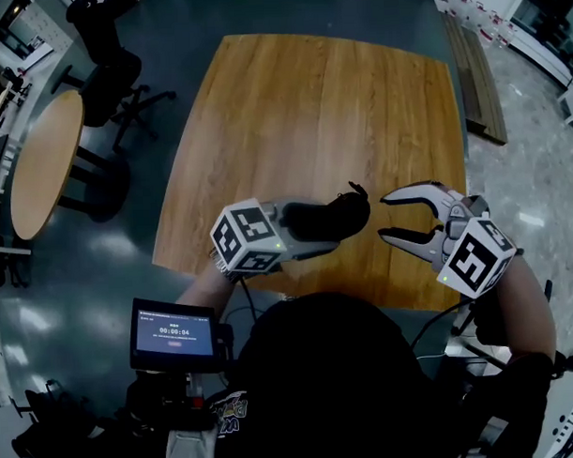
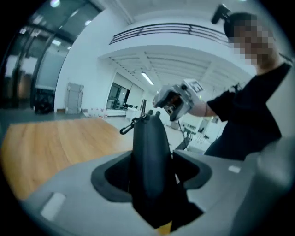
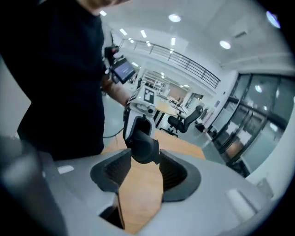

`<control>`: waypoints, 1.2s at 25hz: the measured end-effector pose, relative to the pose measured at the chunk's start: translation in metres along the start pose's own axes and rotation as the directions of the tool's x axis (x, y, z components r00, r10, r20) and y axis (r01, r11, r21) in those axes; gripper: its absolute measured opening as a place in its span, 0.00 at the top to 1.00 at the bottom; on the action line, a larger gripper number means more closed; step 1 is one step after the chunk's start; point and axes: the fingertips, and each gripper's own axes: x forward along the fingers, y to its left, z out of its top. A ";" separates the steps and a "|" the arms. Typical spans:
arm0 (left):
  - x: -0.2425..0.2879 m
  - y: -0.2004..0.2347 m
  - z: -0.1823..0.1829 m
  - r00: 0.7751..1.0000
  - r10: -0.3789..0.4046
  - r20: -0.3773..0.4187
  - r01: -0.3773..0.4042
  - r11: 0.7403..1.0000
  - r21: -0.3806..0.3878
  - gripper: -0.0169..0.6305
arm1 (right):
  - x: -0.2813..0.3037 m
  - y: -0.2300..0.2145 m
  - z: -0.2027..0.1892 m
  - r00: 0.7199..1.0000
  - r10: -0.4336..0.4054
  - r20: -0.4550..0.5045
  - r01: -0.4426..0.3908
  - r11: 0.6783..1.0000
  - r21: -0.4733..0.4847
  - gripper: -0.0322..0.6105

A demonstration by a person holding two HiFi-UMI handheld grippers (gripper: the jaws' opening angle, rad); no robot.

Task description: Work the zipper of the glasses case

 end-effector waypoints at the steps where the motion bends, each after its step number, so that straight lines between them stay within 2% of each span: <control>1: -0.003 0.002 0.000 0.998 0.061 -0.031 -0.057 0.993 0.108 0.55 | -0.002 -0.005 0.003 0.999 0.021 0.027 -0.022 0.998 0.055 0.65; 2: -0.005 0.006 -0.002 0.989 0.132 -0.062 -0.114 0.966 0.230 0.55 | -0.002 -0.011 0.007 0.999 0.028 0.044 -0.031 0.996 0.078 0.65; 4: -0.009 0.012 -0.006 0.956 0.268 -0.117 -0.187 0.870 0.457 0.55 | 0.003 -0.022 0.014 0.999 0.001 0.037 -0.003 0.999 0.052 0.75; 5: -0.010 0.014 -0.007 0.937 0.321 -0.138 -0.200 0.818 0.540 0.55 | 0.007 -0.025 0.016 1.000 -0.016 0.014 0.016 1.000 0.018 0.79; 6: -0.010 0.015 -0.008 0.920 0.360 -0.151 -0.204 0.774 0.599 0.55 | 0.011 -0.025 0.018 1.000 -0.026 -0.012 0.026 0.999 -0.022 0.79; 10: -0.012 0.023 -0.009 0.871 0.471 -0.140 -0.230 0.642 0.731 0.55 | 0.029 -0.010 0.017 0.995 0.010 -0.102 -0.024 0.990 -0.141 0.79; 11: -0.013 0.026 -0.009 0.852 0.507 -0.128 -0.238 0.595 0.768 0.55 | 0.033 -0.008 0.015 0.993 0.013 -0.120 -0.032 0.987 -0.156 0.79; 12: -0.015 0.030 -0.008 0.829 0.548 -0.112 -0.246 0.537 0.807 0.55 | 0.037 -0.008 0.012 0.991 0.007 -0.131 -0.028 0.987 -0.156 0.78; 14: -0.021 0.040 -0.005 0.772 0.632 -0.063 -0.267 0.413 0.871 0.55 | 0.044 -0.017 0.012 0.991 -0.031 -0.132 0.019 0.995 -0.096 0.78; 15: -0.024 0.045 -0.003 0.742 0.669 -0.039 -0.278 0.361 0.890 0.55 | 0.047 -0.023 0.013 0.990 -0.067 -0.127 0.061 0.997 -0.050 0.78; 17: -0.030 0.052 0.001 0.687 0.726 0.007 -0.300 0.275 0.913 0.55 | 0.049 -0.034 0.016 0.979 -0.167 -0.118 0.173 0.984 0.044 0.79; 18: -0.032 0.055 0.001 0.665 0.746 0.025 -0.307 0.242 0.920 0.55 | 0.049 -0.038 0.018 0.969 -0.218 -0.114 0.229 0.969 0.092 0.79; 19: -0.034 0.059 0.001 0.649 0.760 0.038 -0.312 0.220 0.924 0.55 | 0.050 -0.041 0.021 0.959 -0.261 -0.113 0.275 0.952 0.133 0.79; 21: -0.037 0.063 0.001 0.633 0.773 0.048 -0.319 0.203 0.926 0.55 | 0.056 -0.041 0.026 0.939 -0.321 -0.121 0.338 0.926 0.170 0.78; 23: -0.038 0.066 0.002 0.620 0.783 0.051 -0.318 0.191 0.928 0.55 | 0.063 -0.038 0.023 0.911 -0.380 -0.162 0.403 0.905 0.139 0.78; 26: -0.041 0.070 0.004 0.601 0.797 0.056 -0.323 0.178 0.929 0.55 | 0.068 -0.036 0.012 0.840 -0.494 -0.227 0.514 0.857 0.039 0.73; 28: -0.041 0.070 0.005 0.603 0.797 0.048 -0.330 0.194 0.924 0.55 | 0.070 -0.033 0.013 0.809 -0.546 -0.215 0.564 0.826 0.023 0.71; 30: -0.039 0.069 0.004 0.621 0.783 0.029 -0.345 0.240 0.907 0.55 | 0.072 -0.032 0.014 0.771 -0.607 -0.192 0.615 0.788 -0.022 0.71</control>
